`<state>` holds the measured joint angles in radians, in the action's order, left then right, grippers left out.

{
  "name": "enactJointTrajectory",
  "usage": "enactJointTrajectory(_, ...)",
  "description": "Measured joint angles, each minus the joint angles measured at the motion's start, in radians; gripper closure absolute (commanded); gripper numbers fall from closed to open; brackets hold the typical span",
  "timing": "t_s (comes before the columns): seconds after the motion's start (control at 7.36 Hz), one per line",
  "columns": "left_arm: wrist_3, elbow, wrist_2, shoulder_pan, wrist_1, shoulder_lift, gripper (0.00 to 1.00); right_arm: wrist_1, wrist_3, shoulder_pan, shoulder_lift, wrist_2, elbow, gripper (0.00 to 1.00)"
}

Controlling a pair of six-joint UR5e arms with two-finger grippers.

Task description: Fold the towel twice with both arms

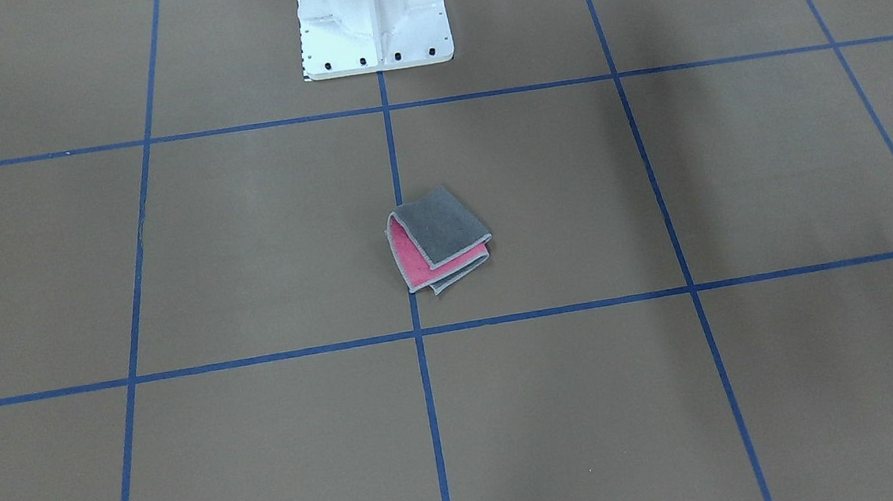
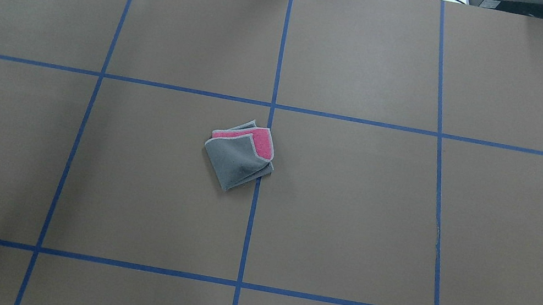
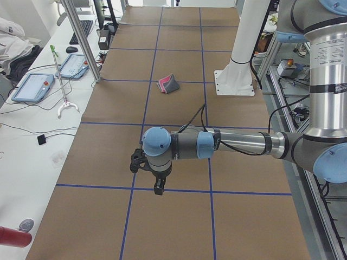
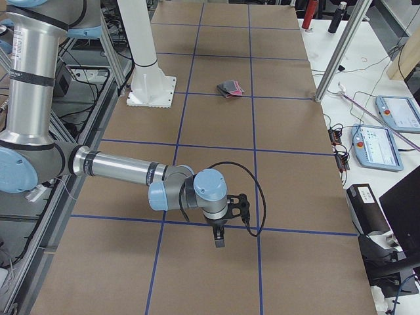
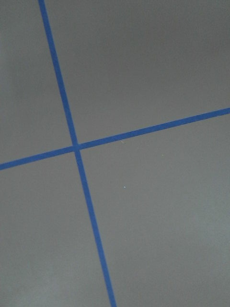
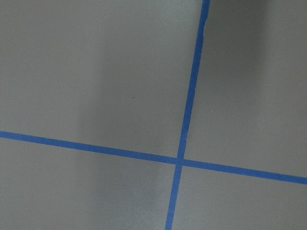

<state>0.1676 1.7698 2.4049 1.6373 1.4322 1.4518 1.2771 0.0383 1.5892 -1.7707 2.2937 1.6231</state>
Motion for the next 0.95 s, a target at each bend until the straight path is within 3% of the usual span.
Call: enactJointTrajectory(0.95, -0.099, 0.017, 0.009, -0.003, 0.025, -0.023, 0.00, -0.002, -0.006, 0.000, -0.004, 0.004, -0.002, 0.00)
